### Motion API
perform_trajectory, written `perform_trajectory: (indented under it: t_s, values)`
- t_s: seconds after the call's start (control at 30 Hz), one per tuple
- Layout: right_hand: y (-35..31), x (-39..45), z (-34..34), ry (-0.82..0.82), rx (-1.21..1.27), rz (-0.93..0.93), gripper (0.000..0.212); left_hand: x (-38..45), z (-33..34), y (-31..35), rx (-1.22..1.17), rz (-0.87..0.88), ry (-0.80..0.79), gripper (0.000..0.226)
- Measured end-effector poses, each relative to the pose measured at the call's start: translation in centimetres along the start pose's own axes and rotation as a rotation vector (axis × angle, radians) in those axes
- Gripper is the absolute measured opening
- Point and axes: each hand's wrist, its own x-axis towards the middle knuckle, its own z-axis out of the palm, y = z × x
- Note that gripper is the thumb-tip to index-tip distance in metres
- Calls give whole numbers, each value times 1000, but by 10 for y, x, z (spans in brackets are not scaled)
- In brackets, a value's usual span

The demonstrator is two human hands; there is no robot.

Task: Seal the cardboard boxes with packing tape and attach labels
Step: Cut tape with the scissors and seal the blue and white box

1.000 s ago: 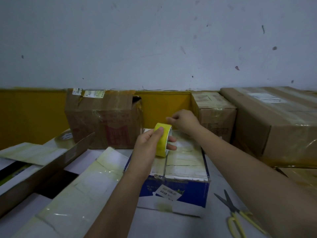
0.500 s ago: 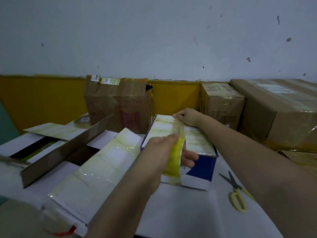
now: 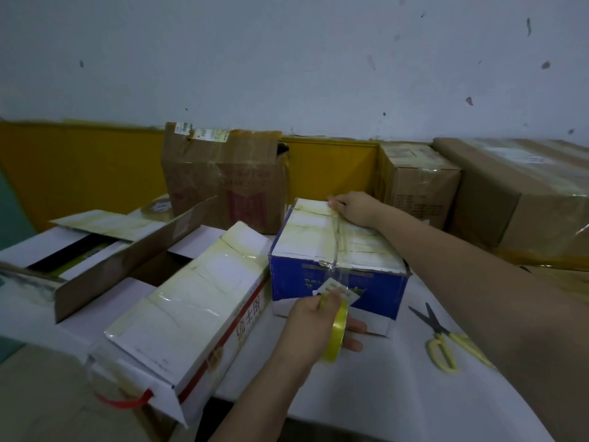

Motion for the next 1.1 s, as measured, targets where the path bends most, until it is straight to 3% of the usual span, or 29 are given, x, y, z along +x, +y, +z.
perform_trajectory:
  t_s: [0.17,0.33,0.53,0.67,0.77,0.9,0.97,1.0,1.07,1.1]
  values:
    - [-26,-55,2,-153,-78,-120,67,8,4,1,-45,12,14,27]
    - [-51,-132,-2,-248,-78,-151,97,8,4,5,-106,-22,-18,30]
    - [-60,-151,9,-54,-307,-203,74,17,2,-11,-84,52,17,38]
    - [-59,-153,18,56,-385,-212,66,16,4,-15,-65,91,14,24]
    - [-58,-154,22,118,-396,-212,66,22,8,-23,-117,122,129,12]
    - [-58,-158,20,112,-380,-210,68,27,16,-31,-228,155,214,28]
    - [-51,-176,20,253,-329,-243,62,26,17,-33,-207,162,179,27]
    - [-45,-193,24,412,-255,-213,56,25,16,-33,-195,168,160,26]
    - [-24,-232,43,742,-82,8,36,24,14,-33,-177,167,135,25]
    - [-12,-251,56,789,-20,177,29,24,14,-33,-178,165,132,24]
